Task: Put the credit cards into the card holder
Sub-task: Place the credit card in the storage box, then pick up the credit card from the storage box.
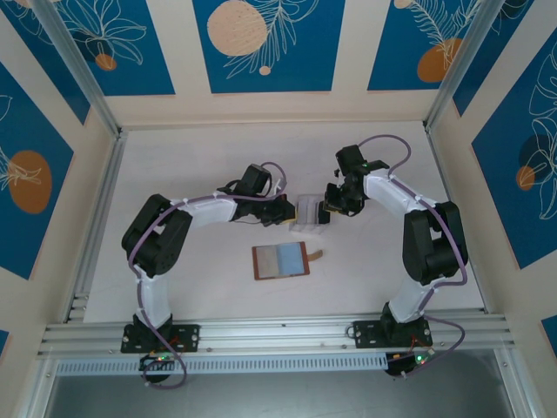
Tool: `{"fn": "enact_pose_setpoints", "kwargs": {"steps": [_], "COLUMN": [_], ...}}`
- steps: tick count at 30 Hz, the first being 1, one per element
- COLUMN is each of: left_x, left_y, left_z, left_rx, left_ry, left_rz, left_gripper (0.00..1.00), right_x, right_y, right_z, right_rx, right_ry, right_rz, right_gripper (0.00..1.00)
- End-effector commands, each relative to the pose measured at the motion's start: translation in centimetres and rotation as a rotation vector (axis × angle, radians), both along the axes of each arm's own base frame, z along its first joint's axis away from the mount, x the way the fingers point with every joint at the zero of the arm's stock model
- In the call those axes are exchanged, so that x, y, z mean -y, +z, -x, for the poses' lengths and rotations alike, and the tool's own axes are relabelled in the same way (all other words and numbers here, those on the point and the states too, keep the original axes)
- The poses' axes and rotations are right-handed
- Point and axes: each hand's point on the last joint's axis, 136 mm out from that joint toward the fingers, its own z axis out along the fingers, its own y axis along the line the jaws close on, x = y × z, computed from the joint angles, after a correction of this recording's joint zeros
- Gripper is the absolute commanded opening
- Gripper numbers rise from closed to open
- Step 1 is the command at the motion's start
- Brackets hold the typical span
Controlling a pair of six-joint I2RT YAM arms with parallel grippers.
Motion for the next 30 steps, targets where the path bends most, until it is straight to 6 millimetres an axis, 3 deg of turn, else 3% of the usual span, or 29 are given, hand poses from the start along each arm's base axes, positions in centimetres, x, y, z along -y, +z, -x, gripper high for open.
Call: {"fn": "enact_pose_setpoints", "kwargs": {"steps": [1, 8, 23, 27, 30], "left_x": [-0.5, 0.0, 0.3, 0.3, 0.4], "left_y": [-0.5, -1.9, -2.7, -2.6, -1.6], "left_z": [-0.1, 0.2, 0.6, 0.6, 0.4], "left_rx": [0.004, -0.012, -0.023, -0.02, -0.004], "left_ry": [-0.011, -0.026, -0.037, -0.037, -0.041], "left_rz": [-0.023, -0.045, -0.056, -0.056, -0.044], "left_gripper": [0.05, 0.05, 0.05, 0.05, 0.05], "right_x": [-1.0, -1.7, -2.6, -2.4, -2.2], "right_y": [1.3, 1.3, 0.5, 0.6, 1.0], "right_z": [-0.4, -0.5, -0.9, -0.9, -0.8], "right_rx": [0.02, 0.019, -0.001, 0.003, 0.011], "right_ry": [0.013, 0.025, 0.047, 0.044, 0.041], "right_rz": [-0.039, -0.057, -0.042, -0.029, -0.02], "right_gripper": [0.18, 0.17, 0.19, 0.15, 0.05]}}
